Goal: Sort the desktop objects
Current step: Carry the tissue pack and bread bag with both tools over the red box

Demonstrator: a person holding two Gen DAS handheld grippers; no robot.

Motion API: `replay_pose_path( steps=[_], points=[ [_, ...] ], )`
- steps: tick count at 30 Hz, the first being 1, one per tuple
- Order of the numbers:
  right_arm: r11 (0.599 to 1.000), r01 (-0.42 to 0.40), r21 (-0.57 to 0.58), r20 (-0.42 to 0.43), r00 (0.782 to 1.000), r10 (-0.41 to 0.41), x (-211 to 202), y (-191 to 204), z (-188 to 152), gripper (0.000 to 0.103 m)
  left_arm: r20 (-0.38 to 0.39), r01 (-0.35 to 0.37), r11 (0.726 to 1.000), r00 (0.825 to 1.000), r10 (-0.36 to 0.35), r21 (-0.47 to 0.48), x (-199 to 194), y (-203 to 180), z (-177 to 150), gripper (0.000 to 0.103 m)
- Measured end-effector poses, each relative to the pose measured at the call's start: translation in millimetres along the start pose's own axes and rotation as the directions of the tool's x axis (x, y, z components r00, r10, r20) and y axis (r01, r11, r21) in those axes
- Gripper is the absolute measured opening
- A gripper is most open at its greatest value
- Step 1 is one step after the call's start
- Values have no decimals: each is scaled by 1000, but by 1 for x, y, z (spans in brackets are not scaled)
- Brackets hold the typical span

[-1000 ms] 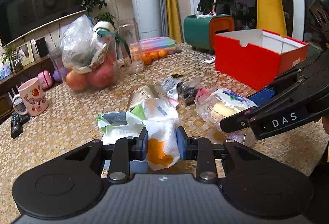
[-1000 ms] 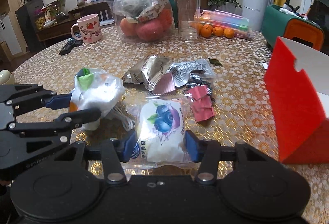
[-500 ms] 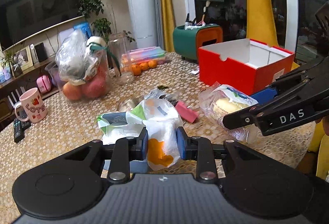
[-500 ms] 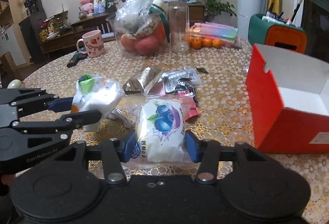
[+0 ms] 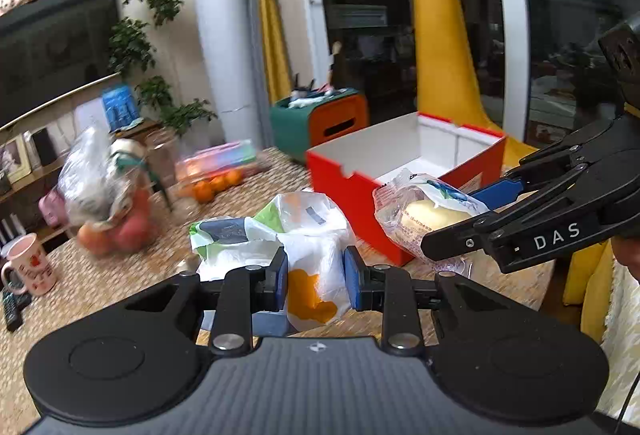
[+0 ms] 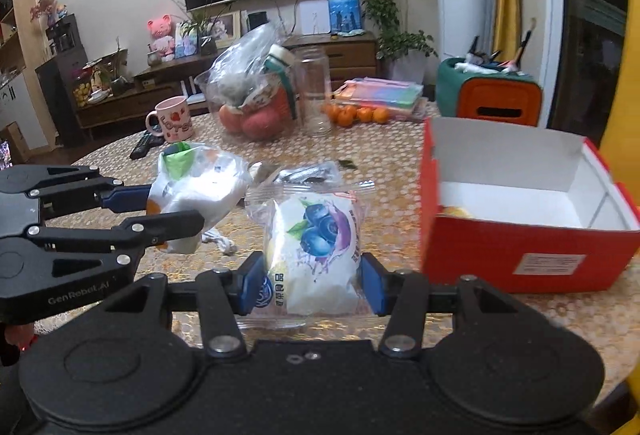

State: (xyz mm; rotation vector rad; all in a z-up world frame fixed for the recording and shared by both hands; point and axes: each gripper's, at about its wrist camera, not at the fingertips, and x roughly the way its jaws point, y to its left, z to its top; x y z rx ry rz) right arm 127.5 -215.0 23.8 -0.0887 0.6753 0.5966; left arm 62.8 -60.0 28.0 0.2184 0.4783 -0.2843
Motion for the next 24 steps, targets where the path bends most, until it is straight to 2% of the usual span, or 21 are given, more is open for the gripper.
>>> replay_pose_path(
  steps=[10,19,24],
  points=[
    [996,88,25,31,996,-89,-27,-59,3,51,17,68,995,997,-70,71,33,-44,37,27],
    [987,153,54,45,987,-155,-31,-111,14,51,26,119,979,992,-125,165,72,-87,66,27],
    [982,183,47,45,982,-185,-26,-135,25,51,26,142,975,989,-148,171,95,-97,82,27]
  ],
)
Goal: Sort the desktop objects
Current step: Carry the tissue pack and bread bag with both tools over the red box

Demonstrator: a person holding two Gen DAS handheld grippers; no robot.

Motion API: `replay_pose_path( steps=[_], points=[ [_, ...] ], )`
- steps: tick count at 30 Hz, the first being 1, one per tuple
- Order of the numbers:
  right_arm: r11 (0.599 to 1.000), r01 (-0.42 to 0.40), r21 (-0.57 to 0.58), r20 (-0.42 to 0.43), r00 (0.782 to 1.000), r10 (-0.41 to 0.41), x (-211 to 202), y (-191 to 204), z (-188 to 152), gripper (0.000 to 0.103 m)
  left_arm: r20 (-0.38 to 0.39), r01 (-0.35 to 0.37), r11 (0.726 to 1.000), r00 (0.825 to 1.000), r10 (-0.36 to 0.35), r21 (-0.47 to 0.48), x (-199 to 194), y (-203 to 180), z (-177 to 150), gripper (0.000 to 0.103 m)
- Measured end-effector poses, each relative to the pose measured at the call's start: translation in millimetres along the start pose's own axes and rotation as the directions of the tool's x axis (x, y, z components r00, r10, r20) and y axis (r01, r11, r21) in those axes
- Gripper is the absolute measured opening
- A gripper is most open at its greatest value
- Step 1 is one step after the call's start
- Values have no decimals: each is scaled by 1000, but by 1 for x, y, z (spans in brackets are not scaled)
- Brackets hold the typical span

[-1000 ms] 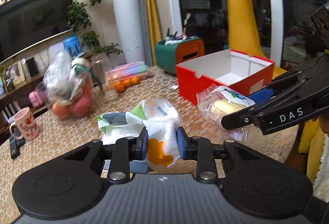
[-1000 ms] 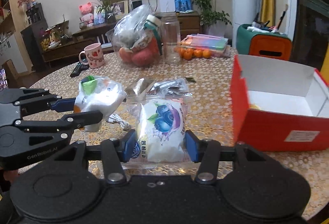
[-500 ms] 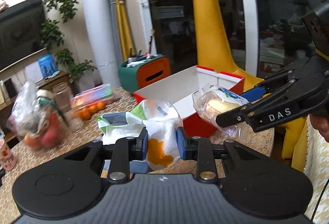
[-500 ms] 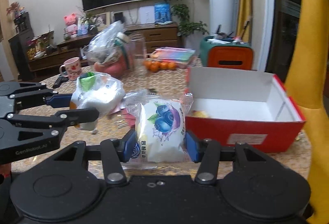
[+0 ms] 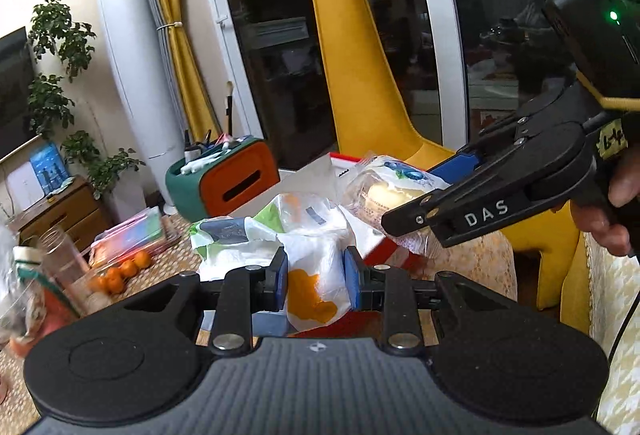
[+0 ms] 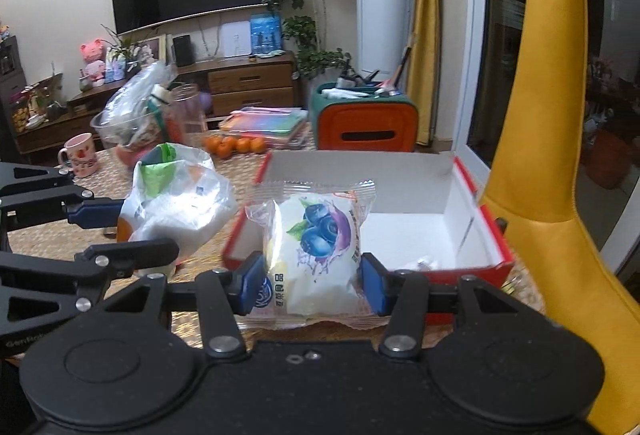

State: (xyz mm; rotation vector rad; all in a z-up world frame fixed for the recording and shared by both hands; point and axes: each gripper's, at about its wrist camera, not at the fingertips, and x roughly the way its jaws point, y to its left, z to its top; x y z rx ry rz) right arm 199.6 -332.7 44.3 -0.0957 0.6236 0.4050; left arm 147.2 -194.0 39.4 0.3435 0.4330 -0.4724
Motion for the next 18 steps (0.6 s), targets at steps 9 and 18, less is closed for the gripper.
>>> replay_pose_path(
  steps=[9,18],
  points=[
    [999,49,-4,0,999,-49,31,-31,18,51,-5,53,998,999,-53,-20,53,18,23,27],
    [996,90,13,-60,994,-89,82,-59,21,51,-45,62,998,997,-62,12,105,19,27,27]
  ],
)
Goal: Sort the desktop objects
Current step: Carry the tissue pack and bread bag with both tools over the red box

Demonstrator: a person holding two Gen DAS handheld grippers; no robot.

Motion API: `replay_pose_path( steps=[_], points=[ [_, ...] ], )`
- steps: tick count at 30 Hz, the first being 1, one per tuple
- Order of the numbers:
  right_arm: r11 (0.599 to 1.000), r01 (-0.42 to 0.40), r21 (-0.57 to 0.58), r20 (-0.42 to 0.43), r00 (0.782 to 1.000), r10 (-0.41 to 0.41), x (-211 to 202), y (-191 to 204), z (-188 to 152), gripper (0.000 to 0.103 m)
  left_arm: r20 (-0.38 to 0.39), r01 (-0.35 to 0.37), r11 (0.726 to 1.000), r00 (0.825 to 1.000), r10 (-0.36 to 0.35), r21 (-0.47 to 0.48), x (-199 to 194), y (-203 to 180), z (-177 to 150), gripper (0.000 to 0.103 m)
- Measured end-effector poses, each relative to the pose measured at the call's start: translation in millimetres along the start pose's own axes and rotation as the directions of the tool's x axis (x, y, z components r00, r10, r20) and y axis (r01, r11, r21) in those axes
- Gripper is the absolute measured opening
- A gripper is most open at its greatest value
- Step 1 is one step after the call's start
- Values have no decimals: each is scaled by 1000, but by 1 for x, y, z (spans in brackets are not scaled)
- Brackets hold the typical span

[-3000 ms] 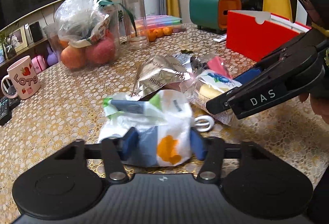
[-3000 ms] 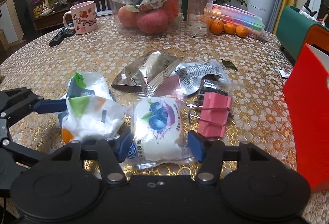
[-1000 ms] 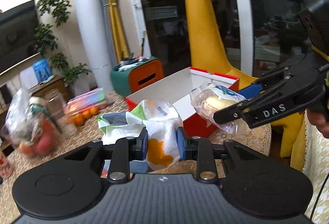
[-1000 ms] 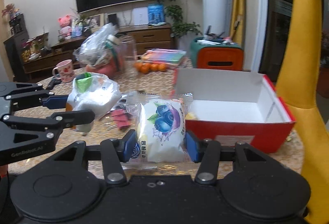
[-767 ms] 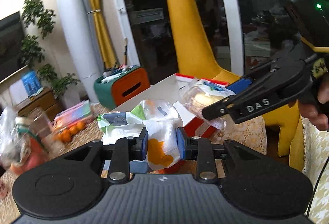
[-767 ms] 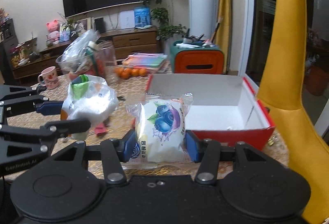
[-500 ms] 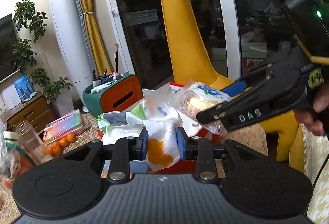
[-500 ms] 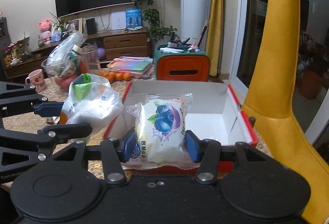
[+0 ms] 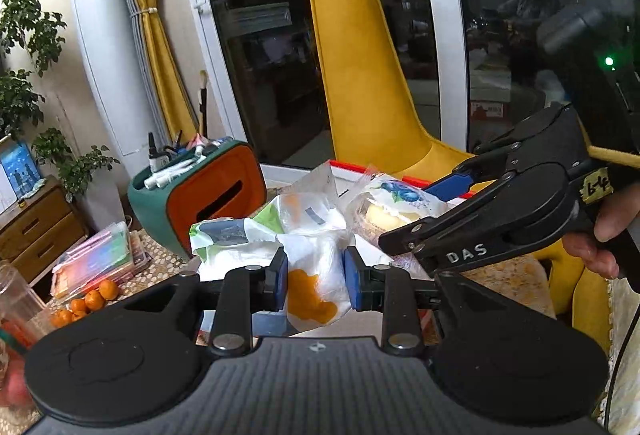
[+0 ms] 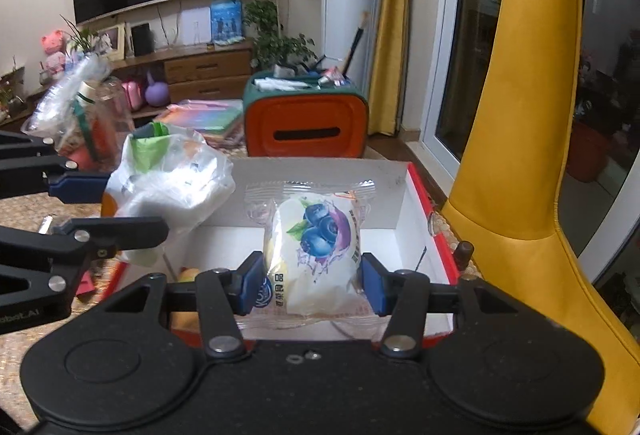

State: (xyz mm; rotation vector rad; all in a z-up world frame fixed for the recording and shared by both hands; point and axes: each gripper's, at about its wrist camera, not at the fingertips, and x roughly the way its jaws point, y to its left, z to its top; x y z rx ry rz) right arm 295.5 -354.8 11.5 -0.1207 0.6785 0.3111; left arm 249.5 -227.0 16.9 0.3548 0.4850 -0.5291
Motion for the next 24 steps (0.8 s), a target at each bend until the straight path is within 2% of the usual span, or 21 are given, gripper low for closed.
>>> replay_pose_path(
  steps=[13,19,24],
  points=[
    [1000,20,-16,-111,994,-21,60,-3,-10,51,-121,17,997,992,-27,-77,63,19,-18,27],
    [999,21,-40,-160,987,-27,77,1,-17,51,-177,30,990,983,-55,-138,78,28,-32,27],
    [999,17,-51,-186,982,-26,84,5,-21,51,-198,42,987,977,-73,-154,82,26,-34,27]
  ],
)
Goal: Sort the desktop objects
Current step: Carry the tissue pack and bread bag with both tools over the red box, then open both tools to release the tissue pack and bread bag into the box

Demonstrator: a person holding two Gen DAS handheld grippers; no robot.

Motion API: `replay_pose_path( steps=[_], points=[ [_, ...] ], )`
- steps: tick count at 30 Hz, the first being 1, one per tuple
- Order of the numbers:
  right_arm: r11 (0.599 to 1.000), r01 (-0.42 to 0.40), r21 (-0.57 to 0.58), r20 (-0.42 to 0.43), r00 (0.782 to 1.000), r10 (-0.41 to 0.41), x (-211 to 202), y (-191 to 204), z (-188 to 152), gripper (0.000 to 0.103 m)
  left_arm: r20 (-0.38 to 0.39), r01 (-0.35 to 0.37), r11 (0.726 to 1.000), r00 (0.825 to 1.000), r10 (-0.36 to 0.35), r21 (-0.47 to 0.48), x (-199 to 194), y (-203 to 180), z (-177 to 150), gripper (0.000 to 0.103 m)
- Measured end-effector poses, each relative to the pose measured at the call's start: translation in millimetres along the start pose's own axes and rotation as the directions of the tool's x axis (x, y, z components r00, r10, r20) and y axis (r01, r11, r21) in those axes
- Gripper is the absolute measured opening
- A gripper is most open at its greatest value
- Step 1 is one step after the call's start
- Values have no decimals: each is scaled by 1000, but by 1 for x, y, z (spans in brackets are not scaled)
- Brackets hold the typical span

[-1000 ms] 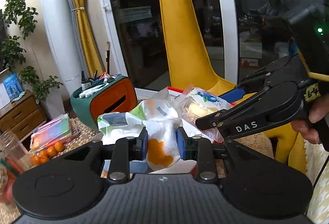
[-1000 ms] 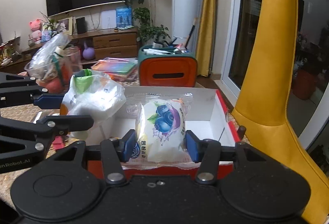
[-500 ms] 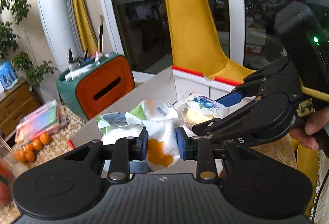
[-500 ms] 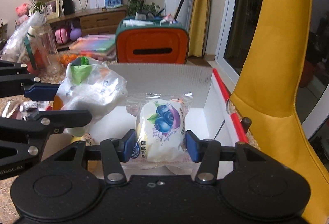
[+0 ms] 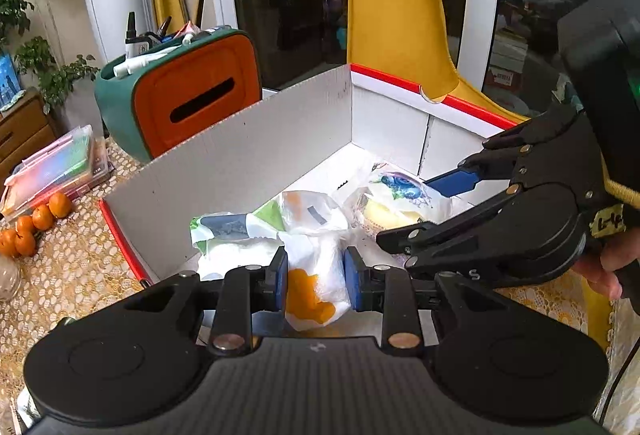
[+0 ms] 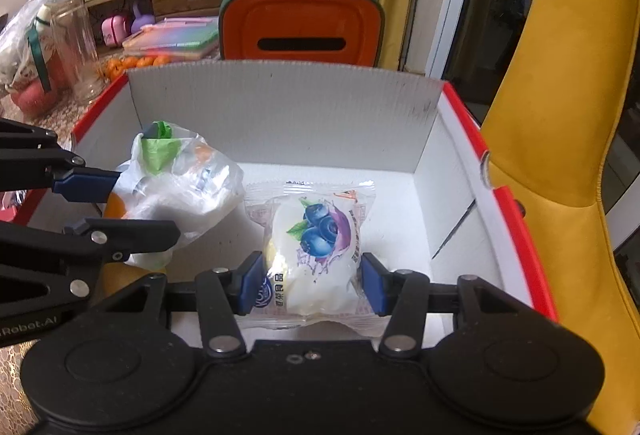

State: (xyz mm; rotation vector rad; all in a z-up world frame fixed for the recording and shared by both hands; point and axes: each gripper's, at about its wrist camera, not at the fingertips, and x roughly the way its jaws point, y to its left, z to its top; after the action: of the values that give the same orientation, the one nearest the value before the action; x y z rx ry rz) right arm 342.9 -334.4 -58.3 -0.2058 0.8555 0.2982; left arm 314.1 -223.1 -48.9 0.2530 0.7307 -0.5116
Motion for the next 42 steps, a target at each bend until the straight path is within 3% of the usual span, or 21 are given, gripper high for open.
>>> replay_pose_path(
  steps=[11,15,16,27,42],
  points=[
    [1000,-16,21,-7,1000,16,1,-3,-3,57,11,10,999,1000,-9,-35,-2,0,-1,33],
    [1000,-13,18,17,1000,13,-7,-4,-1,63,25,7,997,1000,-6,-72,-7,4,-3,64],
    [1000,-12,18,24,1000,11,-9,-5,0,64,27,8,997,1000,-6,-75,-8,5,-4,68],
    [997,-42,58,86,996,37,-41,-13,2,69,87,4,996,996,4,-84,-46,0,-14,68],
    [994,-107,28,174,980,101,-111,27,-5,69,159,-26,993,986,44,-116,-130,-8,-31,68]
  ],
)
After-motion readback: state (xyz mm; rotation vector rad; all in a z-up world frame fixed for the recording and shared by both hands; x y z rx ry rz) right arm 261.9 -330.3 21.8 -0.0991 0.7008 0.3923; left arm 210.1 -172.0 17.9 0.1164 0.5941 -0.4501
